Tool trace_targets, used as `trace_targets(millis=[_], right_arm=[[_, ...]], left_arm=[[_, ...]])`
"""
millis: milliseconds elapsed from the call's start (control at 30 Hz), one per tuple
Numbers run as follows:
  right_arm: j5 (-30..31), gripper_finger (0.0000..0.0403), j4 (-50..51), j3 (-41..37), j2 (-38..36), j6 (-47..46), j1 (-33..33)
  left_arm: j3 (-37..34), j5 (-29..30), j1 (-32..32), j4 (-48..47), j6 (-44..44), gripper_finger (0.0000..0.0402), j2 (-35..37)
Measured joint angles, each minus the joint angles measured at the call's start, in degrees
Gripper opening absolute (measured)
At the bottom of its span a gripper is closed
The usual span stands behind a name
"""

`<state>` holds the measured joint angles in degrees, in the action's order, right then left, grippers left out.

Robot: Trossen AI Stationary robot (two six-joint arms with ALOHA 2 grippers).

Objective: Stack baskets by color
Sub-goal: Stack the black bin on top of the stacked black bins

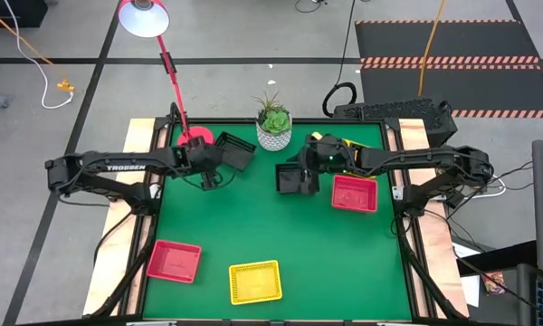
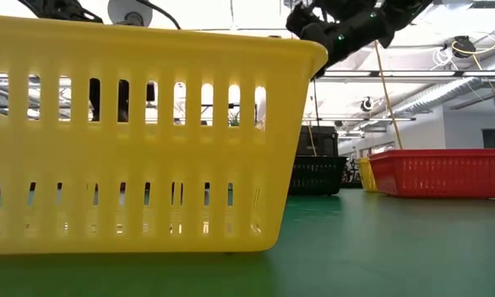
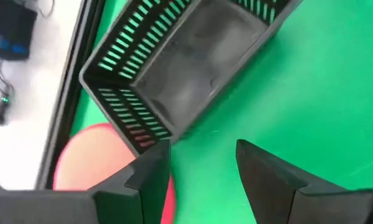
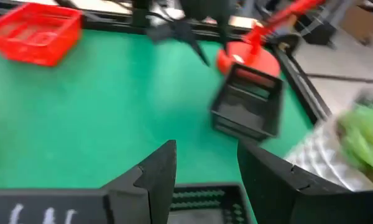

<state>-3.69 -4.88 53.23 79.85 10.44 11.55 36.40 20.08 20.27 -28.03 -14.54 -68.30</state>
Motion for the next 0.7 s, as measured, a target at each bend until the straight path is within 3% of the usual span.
trace_targets(millis=[267,500,700], right_arm=[[-1.1,0.0164,1.3,0.0,0.0,2.8,-1.2],[-1.1,0.0164,1.4,-0.1,-0.8,4.1,-1.1],[-1.1,0.0164,0.9,0.0,-2.0,4.4,-1.1]], left_arm=[[0.0,3.1,3.7,1.8,-11.4,0.0186,-1.1],[0.0,-1.6,6.1,0.0,-15.1,0.0186,-3.2],[0.0,-0.4,5.9,4.1,-19.2,0.0186,-7.6]])
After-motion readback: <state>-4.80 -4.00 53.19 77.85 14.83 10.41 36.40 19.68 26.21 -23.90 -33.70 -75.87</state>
